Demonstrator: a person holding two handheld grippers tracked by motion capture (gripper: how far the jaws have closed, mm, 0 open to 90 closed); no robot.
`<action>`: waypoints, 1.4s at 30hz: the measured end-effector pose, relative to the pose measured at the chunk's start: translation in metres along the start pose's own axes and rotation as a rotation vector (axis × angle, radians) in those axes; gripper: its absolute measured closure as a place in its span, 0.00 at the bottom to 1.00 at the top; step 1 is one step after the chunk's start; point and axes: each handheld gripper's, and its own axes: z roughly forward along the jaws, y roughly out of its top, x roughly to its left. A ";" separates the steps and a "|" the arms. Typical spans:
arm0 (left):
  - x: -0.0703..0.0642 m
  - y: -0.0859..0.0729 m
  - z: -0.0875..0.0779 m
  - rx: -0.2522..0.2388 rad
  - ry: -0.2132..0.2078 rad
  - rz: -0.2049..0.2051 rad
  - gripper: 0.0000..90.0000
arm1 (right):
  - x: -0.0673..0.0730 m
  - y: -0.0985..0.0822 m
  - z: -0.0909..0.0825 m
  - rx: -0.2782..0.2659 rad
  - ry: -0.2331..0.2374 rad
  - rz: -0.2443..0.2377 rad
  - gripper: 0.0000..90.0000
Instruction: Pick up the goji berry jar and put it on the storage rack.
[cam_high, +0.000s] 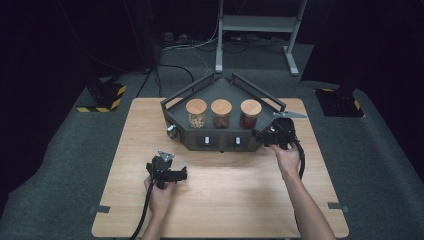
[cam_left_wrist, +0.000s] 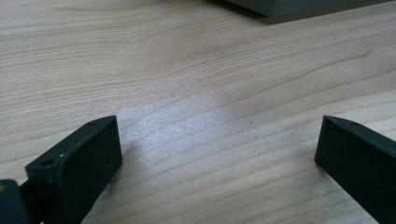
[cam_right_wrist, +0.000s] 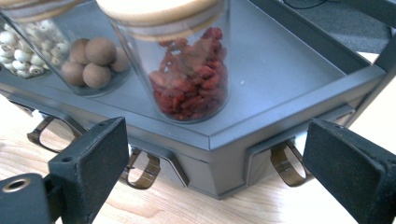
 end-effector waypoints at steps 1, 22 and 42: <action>0.000 0.000 0.000 0.000 0.000 0.000 0.01 | -0.001 -0.001 0.000 0.000 -0.001 0.003 0.08; 0.000 0.000 0.000 0.000 0.000 0.000 0.01 | -0.019 -0.030 -0.004 0.013 -0.042 0.021 0.08; 0.000 0.000 0.000 0.000 0.000 0.000 0.01 | -0.040 -0.072 0.001 0.055 -0.084 0.064 0.08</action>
